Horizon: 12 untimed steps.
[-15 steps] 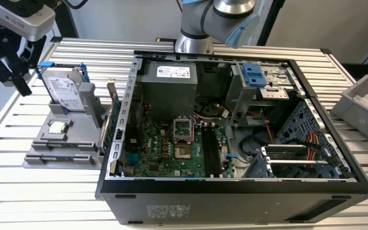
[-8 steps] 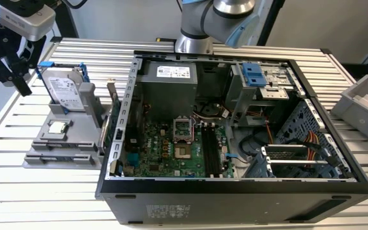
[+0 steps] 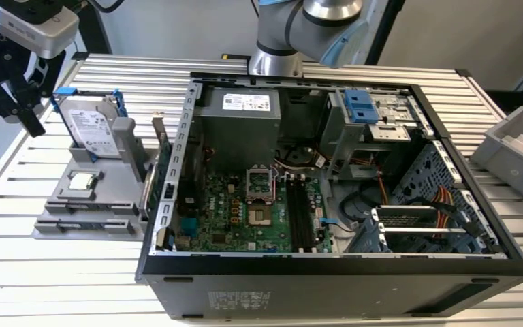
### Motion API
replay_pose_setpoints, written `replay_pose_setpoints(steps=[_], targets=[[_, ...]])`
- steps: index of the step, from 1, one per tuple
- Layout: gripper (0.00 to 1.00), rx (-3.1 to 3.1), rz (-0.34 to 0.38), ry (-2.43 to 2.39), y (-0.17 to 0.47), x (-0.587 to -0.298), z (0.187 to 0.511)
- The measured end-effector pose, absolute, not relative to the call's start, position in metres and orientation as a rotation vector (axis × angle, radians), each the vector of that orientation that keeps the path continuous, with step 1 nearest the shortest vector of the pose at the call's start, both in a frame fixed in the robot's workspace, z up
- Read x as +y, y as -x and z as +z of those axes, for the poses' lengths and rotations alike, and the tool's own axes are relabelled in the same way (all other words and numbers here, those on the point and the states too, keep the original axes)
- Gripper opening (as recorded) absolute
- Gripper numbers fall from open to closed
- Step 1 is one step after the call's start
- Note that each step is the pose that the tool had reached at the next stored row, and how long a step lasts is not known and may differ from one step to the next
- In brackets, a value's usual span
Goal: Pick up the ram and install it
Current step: 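Pick up the ram and move it above insertion slot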
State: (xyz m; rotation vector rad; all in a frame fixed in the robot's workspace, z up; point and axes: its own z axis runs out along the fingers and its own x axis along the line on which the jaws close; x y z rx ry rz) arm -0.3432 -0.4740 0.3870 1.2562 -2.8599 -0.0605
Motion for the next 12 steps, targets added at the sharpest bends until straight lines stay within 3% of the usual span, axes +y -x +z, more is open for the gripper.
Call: replay_pose_setpoints(steps=[12], targets=[[0.0,-2.824,-0.059,-1.331,0.3431,-0.474,0.387]])
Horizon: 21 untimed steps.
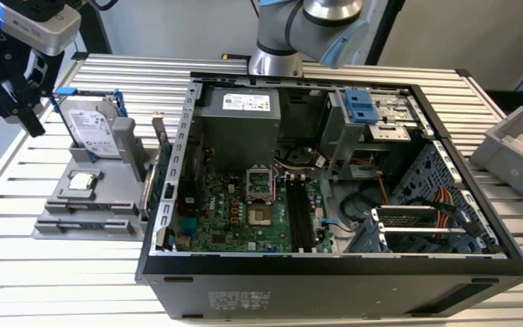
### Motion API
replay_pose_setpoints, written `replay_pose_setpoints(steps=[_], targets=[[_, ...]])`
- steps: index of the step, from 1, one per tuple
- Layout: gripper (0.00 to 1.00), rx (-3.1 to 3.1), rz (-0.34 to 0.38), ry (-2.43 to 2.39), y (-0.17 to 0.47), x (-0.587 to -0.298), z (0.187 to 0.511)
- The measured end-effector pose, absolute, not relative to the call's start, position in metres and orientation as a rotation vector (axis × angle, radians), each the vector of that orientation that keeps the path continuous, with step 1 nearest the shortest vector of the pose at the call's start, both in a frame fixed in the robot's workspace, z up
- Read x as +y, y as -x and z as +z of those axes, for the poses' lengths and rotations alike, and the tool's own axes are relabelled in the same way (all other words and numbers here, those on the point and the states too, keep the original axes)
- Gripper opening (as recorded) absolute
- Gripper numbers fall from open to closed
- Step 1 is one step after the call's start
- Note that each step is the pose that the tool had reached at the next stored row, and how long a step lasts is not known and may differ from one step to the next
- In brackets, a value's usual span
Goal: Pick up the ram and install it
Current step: 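Pick up the ram and move it above insertion slot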
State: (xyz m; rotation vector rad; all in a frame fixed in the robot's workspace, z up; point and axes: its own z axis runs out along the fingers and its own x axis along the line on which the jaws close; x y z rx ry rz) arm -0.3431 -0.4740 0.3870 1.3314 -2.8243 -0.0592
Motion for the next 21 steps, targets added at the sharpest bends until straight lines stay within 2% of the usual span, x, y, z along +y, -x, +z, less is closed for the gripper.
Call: replay_pose_setpoints(steps=[21], targets=[[0.0,-2.74,-0.05,-1.488,0.3432,-0.4739,0.387]])
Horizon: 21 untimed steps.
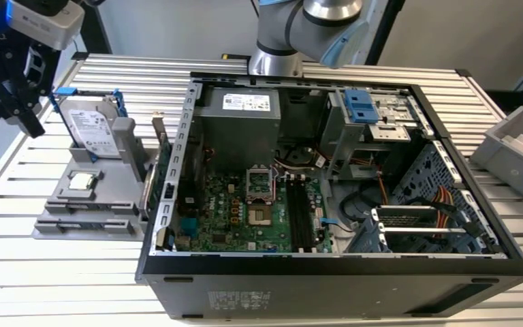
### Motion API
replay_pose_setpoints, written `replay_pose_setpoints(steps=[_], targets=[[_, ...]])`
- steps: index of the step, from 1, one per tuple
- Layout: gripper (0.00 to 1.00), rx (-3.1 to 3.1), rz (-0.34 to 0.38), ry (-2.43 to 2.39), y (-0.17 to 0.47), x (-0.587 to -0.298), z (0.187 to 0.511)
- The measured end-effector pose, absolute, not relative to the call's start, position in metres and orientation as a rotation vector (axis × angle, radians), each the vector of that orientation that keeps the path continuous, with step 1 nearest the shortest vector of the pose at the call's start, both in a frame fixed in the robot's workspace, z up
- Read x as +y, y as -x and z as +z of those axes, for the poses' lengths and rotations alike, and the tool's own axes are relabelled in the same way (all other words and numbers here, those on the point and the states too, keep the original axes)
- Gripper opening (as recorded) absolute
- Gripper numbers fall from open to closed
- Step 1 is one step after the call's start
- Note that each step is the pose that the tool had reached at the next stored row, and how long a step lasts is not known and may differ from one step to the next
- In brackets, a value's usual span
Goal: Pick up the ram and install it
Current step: 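Pick up the ram and move it above insertion slot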
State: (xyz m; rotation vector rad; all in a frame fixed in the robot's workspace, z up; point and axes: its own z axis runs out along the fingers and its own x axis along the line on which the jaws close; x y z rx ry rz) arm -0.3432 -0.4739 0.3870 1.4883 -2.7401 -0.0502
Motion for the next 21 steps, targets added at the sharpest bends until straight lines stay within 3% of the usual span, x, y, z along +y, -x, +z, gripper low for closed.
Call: replay_pose_setpoints(steps=[21], targets=[[0.0,-2.689,-0.046,-1.574,0.3432,-0.474,0.387]])
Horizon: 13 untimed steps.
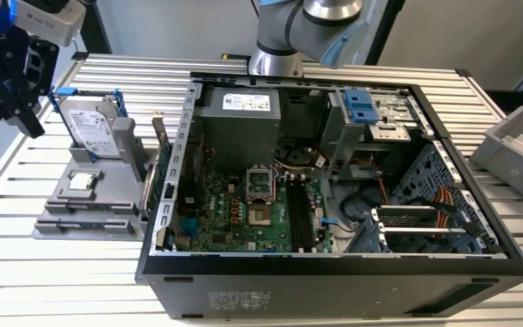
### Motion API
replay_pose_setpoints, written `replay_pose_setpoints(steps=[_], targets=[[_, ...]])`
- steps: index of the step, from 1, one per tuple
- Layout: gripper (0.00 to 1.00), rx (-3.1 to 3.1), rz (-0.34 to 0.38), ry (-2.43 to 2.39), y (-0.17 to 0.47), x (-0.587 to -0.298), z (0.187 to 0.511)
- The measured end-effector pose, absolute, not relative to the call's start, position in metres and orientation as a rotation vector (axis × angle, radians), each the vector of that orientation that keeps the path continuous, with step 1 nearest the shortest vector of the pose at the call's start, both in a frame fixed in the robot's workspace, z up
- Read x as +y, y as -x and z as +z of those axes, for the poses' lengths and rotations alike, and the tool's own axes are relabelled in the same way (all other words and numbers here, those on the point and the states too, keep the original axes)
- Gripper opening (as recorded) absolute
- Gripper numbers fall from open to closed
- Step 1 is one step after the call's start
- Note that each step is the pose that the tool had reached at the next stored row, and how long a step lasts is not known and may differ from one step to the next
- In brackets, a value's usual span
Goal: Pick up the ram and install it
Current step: 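Pick up the ram and move it above insertion slot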
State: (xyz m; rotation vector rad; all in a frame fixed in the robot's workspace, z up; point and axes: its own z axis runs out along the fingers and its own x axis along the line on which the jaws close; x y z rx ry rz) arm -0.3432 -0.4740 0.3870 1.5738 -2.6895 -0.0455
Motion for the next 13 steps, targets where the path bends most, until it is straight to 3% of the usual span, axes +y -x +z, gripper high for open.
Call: replay_pose_setpoints(steps=[13], targets=[[0.0,-2.655,-0.045,-1.63,0.3432,-0.4739,0.387]])
